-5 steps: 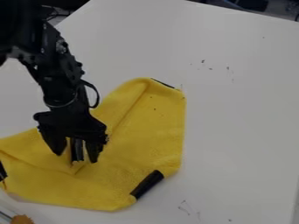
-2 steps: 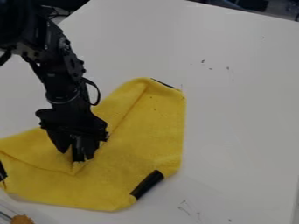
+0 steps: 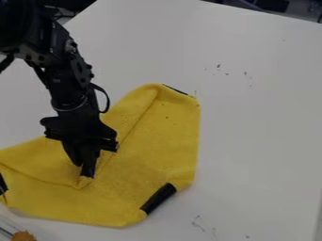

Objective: Unfold the cloth into the left to right

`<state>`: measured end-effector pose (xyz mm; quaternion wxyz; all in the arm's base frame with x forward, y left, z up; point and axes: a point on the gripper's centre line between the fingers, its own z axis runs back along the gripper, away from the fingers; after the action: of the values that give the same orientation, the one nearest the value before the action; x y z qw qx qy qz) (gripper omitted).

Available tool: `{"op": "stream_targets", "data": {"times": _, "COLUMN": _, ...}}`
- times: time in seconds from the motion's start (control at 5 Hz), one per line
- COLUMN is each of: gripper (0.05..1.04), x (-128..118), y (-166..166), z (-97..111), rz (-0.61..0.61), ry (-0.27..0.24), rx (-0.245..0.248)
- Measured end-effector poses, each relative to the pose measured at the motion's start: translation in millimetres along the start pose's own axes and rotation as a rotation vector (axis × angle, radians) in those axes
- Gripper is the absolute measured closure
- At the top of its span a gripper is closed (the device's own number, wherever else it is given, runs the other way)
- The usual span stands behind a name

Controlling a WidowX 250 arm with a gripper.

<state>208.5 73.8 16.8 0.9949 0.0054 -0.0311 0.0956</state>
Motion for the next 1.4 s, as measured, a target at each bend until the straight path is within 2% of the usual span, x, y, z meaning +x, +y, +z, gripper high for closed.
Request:
{"op": "stream_targets", "data": {"times": 0.2, "gripper": 1.008, "x": 0, "y": -1, "z": 0, "rz": -0.013, "ry": -0.001, "rx": -0.006}}
{"op": "stream_targets", "data": {"times": 0.4, "gripper": 1.028, "x": 3, "y": -2, "z": 2, "rz": -0.024, "ry": 0.0, "rx": -0.003}}
{"op": "stream_targets", "data": {"times": 0.6, "gripper": 1.028, "x": 18, "y": -7, "z": 14, "rz": -0.073, "ry": 0.001, "rx": 0.021}}
{"op": "stream_targets", "data": {"times": 0.8, "gripper": 1.028, "x": 45, "y": -8, "z": 36, "rz": -0.135, "ry": -0.019, "rx": 0.049}}
{"op": "stream_targets", "data": {"times": 1.0, "gripper": 1.028, "x": 80, "y": 1, "z": 46, "rz": -0.221, "ry": -0.026, "rx": 0.078}}
{"op": "stream_targets", "data": {"times": 1.4, "gripper": 1.028, "x": 145, "y": 66, "z": 30, "rz": -0.312, "ry": -0.007, "rx": 0.083}}
